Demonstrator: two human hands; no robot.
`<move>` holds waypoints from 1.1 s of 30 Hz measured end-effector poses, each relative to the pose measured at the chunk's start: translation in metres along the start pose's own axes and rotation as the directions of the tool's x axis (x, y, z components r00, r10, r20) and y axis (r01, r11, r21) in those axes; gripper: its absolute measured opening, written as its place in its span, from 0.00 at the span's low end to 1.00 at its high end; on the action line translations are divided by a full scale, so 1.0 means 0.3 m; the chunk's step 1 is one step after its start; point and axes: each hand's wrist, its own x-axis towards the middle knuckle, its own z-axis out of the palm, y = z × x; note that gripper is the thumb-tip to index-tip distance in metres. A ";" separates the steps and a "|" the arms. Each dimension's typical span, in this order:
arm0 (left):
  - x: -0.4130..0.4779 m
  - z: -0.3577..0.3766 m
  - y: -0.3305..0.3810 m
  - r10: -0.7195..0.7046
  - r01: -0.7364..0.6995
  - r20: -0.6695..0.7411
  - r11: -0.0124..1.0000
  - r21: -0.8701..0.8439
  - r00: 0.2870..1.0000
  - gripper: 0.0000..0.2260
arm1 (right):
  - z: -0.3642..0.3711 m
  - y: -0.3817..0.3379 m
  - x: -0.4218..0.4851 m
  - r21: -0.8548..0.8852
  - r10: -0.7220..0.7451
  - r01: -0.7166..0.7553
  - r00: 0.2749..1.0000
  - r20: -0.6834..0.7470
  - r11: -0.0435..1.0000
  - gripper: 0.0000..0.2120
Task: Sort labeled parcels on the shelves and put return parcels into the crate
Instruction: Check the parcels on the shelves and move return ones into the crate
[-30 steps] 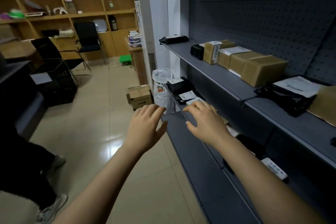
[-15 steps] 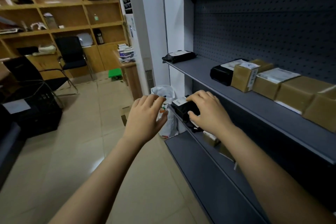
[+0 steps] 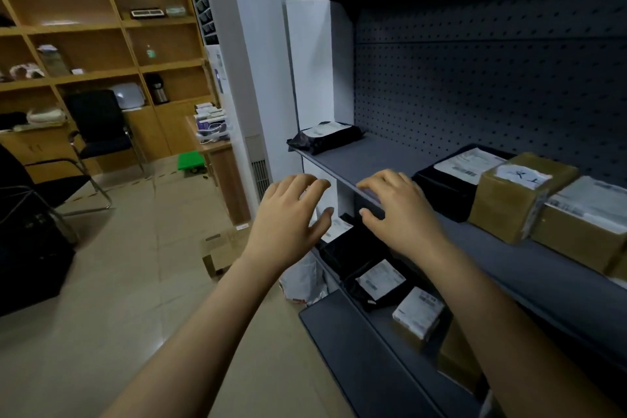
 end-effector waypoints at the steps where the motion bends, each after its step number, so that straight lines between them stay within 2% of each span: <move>1: 0.037 0.032 -0.012 0.007 -0.007 -0.004 1.000 -0.009 1.000 0.14 | 0.005 0.025 0.026 -0.005 0.008 -0.008 1.000 -0.006 1.000 0.17; 7: 0.214 0.226 -0.026 0.102 -0.105 -0.038 0.988 -0.111 0.994 0.14 | 0.019 0.167 0.124 -0.065 0.095 -0.097 0.995 -0.038 0.993 0.17; 11: 0.325 0.356 -0.022 0.191 -0.197 -0.051 0.959 -0.204 0.980 0.15 | 0.028 0.247 0.148 -0.117 0.167 -0.181 0.979 -0.118 0.977 0.16; 17: 0.519 0.543 -0.014 0.359 -0.378 -0.121 0.853 -0.360 0.926 0.15 | 0.045 0.315 0.168 -0.217 0.338 -0.396 0.904 -0.261 0.892 0.16; 25: 0.674 0.713 -0.002 0.520 -0.532 -0.198 0.639 -0.556 0.831 0.17 | 0.117 0.293 0.180 -0.245 0.516 -0.674 0.709 -0.482 0.697 0.12; 30: 0.671 0.783 0.018 0.587 -0.520 -0.165 0.508 -0.687 0.792 0.18 | 0.180 0.253 0.157 -0.204 0.578 -0.805 0.552 -0.601 0.557 0.11; 33: 0.665 0.808 0.047 0.611 -0.457 -0.113 0.444 -0.770 0.784 0.20 | 0.204 0.241 0.152 -0.168 0.601 -0.874 0.441 -0.667 0.455 0.11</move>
